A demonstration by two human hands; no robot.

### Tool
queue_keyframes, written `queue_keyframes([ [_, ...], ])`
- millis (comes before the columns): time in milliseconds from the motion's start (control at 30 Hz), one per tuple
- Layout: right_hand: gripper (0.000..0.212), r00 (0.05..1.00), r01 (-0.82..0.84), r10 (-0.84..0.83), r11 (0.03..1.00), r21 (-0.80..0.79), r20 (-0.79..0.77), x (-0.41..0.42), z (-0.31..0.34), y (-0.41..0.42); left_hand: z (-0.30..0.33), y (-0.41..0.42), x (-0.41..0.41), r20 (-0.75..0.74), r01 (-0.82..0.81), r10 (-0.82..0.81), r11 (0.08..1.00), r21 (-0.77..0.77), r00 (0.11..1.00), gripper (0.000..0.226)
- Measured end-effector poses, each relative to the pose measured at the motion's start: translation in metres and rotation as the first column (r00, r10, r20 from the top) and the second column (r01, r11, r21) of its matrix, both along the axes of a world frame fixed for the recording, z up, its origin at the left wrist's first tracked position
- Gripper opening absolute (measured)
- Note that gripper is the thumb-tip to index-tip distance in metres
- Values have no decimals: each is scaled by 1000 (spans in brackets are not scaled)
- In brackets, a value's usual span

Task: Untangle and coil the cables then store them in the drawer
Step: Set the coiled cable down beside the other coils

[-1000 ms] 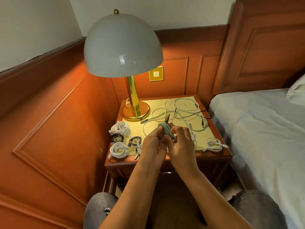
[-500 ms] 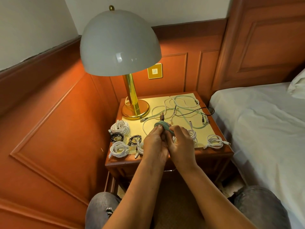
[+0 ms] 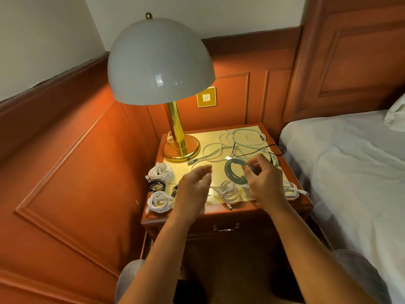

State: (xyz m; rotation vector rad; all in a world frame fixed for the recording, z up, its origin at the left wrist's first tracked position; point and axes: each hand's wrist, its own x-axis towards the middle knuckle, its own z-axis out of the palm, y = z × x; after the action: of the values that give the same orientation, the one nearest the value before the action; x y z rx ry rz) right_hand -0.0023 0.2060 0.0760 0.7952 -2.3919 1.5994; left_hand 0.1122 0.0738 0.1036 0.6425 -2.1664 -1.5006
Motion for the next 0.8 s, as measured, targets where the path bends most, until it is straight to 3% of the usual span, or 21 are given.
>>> queue_keyframes([
  [67, 7, 989, -123, 119, 991, 50, 83, -3, 12, 5, 1, -8, -6, 21, 83, -82, 913, -399, 996, 50],
  [133, 10, 970, -225, 216, 971, 79, 113, -2, 23, 6, 7, -9, -18, 115, 244, -216, 814, -527, 969, 59],
  [233, 13, 952, -299, 287, 947, 115, 110, 0, 34, 8, 11, -12, -31, 190, 401, -354, 779, -482, 916, 37],
  [300, 11, 943, -325, 312, 938, 118, 119, 0, 41, 10, 12, -13, -33, 170, 399, -362, 803, -443, 916, 15],
  [367, 10, 934, -346, 331, 933, 105, 136, -2, 45, 13, 13, -11, -34, 185, 396, -350, 813, -427, 918, 6],
  [467, 10, 926, -366, 345, 918, 152, 151, -8, 53, 18, 13, -7, -29, 213, 428, -372, 819, -383, 903, 9],
  [633, 13, 913, -375, 406, 816, 440, 25, -12, 68, 16, 11, -8, -19, 239, 448, -394, 857, -254, 888, 12],
  [800, 8, 925, -330, 379, 823, 462, -16, -14, 71, 19, 11, -5, -15, 178, 414, -392, 904, -109, 902, 17],
])
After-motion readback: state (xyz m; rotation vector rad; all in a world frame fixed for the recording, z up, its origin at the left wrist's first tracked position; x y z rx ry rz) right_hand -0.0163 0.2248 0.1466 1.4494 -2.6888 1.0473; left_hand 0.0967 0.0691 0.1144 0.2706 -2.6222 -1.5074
